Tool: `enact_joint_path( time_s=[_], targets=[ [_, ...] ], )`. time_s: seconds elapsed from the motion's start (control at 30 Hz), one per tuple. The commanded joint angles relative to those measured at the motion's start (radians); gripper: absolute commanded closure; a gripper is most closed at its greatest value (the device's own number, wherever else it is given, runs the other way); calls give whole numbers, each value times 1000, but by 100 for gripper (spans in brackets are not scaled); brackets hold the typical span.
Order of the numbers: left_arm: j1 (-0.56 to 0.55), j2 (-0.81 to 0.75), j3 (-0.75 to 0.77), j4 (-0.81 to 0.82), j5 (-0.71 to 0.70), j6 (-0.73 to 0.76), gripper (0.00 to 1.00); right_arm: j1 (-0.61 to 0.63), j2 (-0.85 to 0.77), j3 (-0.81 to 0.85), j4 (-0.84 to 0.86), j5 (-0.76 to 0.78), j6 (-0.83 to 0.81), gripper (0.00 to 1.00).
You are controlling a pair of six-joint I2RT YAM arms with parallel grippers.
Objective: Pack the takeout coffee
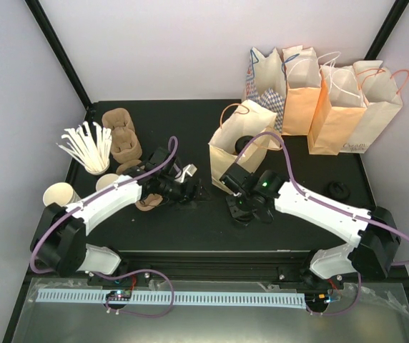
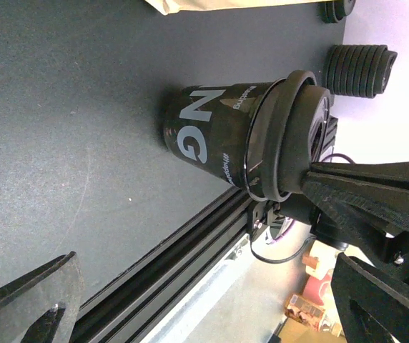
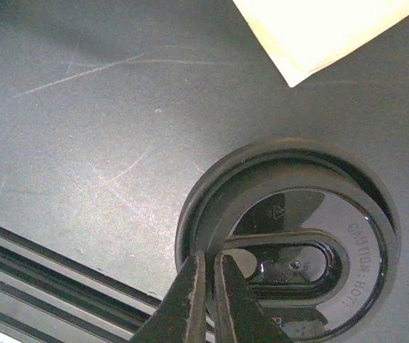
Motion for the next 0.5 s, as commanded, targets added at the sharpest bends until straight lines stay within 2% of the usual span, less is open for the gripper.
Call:
enact_joint_path(
  time_s=[0.0, 0.23, 0.47],
  targets=[
    [10, 23, 49, -12, 26, 18, 3, 27, 31, 38, -3, 46, -18, 99],
    [13, 50, 63, -14, 31, 27, 3, 46, 53, 40, -8, 49, -27, 99],
    [13, 67, 71, -13, 35, 32, 3, 61, 68, 99, -73, 114, -42, 99]
  ],
)
